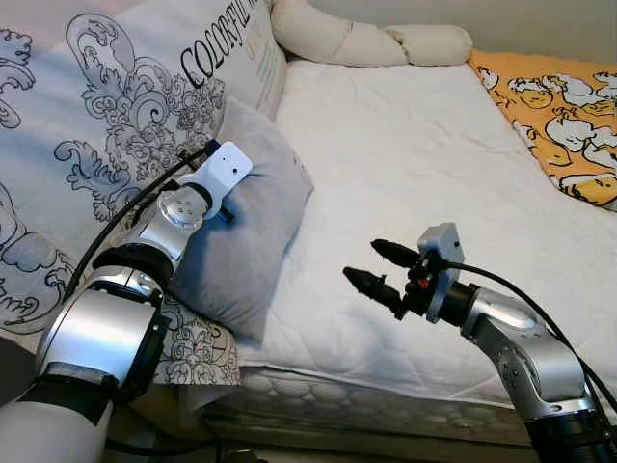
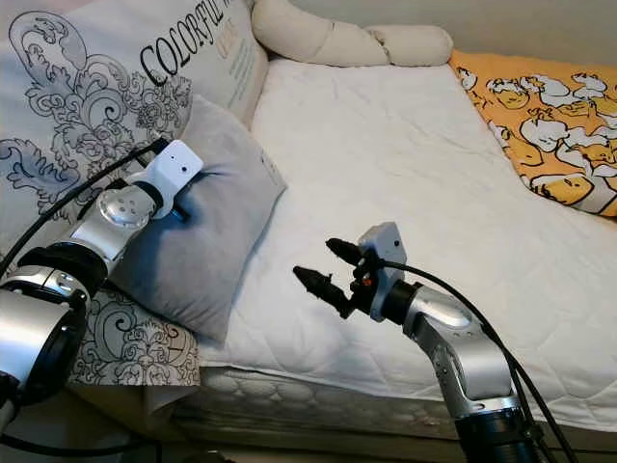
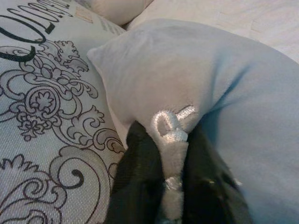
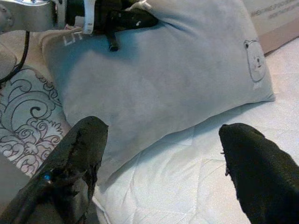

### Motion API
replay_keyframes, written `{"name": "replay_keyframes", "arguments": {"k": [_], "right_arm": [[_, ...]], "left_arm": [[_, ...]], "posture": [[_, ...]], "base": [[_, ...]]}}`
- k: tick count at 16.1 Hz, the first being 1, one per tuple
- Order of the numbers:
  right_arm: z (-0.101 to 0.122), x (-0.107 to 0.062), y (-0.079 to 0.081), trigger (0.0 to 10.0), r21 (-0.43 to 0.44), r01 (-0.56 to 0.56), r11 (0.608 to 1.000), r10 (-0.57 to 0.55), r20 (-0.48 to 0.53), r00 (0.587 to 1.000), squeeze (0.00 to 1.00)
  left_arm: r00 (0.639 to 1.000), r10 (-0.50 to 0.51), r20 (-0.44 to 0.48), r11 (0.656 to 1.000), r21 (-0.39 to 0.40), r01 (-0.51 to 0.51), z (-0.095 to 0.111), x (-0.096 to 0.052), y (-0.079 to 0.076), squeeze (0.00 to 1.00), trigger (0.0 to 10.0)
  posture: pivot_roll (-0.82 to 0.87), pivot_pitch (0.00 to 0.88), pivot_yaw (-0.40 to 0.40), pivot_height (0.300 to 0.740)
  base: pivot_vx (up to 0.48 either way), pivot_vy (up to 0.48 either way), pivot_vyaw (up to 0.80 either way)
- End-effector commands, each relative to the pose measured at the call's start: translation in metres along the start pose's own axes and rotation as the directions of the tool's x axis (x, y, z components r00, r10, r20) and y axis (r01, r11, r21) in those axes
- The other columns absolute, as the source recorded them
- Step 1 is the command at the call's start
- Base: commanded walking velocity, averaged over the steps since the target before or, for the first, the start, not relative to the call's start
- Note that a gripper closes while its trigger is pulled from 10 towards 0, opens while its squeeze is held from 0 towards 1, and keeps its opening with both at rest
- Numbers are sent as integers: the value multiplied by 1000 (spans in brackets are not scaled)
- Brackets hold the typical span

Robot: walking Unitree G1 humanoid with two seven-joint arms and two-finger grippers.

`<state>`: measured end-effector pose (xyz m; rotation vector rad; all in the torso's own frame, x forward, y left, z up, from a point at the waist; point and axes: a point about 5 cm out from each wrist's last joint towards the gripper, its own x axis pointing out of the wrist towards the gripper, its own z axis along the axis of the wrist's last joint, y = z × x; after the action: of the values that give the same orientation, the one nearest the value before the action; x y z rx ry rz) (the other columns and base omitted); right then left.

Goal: Clean up the room

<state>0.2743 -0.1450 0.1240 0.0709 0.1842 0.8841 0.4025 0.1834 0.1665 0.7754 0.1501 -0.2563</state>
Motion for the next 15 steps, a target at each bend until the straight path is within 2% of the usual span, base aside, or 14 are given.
{"name": "replay_keyframes", "arguments": {"k": [1, 3, 4, 6, 8, 9, 10, 11, 12, 14, 15], "right_arm": [[4, -1, 2, 10000, -27, -11, 1000, 11, 0, 1000, 1000], [1, 0, 0, 10000, -57, 13, 998, -14, -17, 1000, 1000], [-1, 1, 2, 10000, -41, 9, 999, -10, -17, 1000, 1000], [-5, 3, 4, 10000, -30, 3, 1000, -4, -20, 1000, 1000], [-8, 4, 5, 10000, -16, 13, 1000, -13, -15, 1000, 1000], [-10, 5, 4, 10000, -25, 49, 998, -49, 0, 999, 1000], [-10, 5, 3, 10000, -30, 61, 998, -61, 6, 998, 1000], [-7, 7, 0, 10000, -24, 103, 994, -102, 40, 994, 1000], [-1, 10, -7, 10000, -2, 205, 979, -203, 107, 973, 1000], [6, 12, -23, 10000, 105, 434, 895, -447, 195, 873, 1000], [5, 10, -25, 10000, 171, 495, 852, -523, 218, 824, 1000]], "left_arm": [[999, 22, 37, 1000, 15, -22, 11, 1, 8, 1000, 10000], [998, 36, 46, 999, -3, -36, 11, 1, 12, 1000, 10000], [998, 37, 58, 999, -21, -35, 12, 0, 14, 1000, 10000], [996, 37, 85, 995, -98, -29, 12, -2, 19, 1000, 10000], [993, 25, 120, 990, -139, -8, 15, -3, 22, 1000, 10000], [982, 23, 186, 965, -261, 27, 23, -3, 25, 1000, 10000], [978, 26, 205, 956, -292, 36, 25, -3, 26, 1000, 10000], [964, 25, 264, 936, -346, 70, 31, -4, 26, 1000, 10000], [943, 22, 331, 908, -401, 119, 39, -5, 21, 1000, 10000], [908, 36, 418, 823, -528, 211, 49, -13, -5, 1000, 10000], [898, 30, 439, 801, -548, 241, 49, -21, -21, 1000, 10000]], "posture": [[-101, 0, 40, 740], [-101, 0, 40, 740], [-101, 0, 40, 740], [-66, 0, 19, 740], [-43, 0, 5, 740], [-33, 0, 5, 740], [-30, 0, 5, 740], [-28, 0, 5, 740], [-25, 0, 6, 740], [-2, 0, -18, 740], [4, 0, -28, 740]], "base": [[0, 0, 0], [0, 0, 0], [0, 0, 0], [0, 0, 0], [0, 0, 0], [0, 0, 0], [0, 0, 0], [0, 0, 0], [0, 0, 0], [0, 0, 0], [0, 0, 0]]}}
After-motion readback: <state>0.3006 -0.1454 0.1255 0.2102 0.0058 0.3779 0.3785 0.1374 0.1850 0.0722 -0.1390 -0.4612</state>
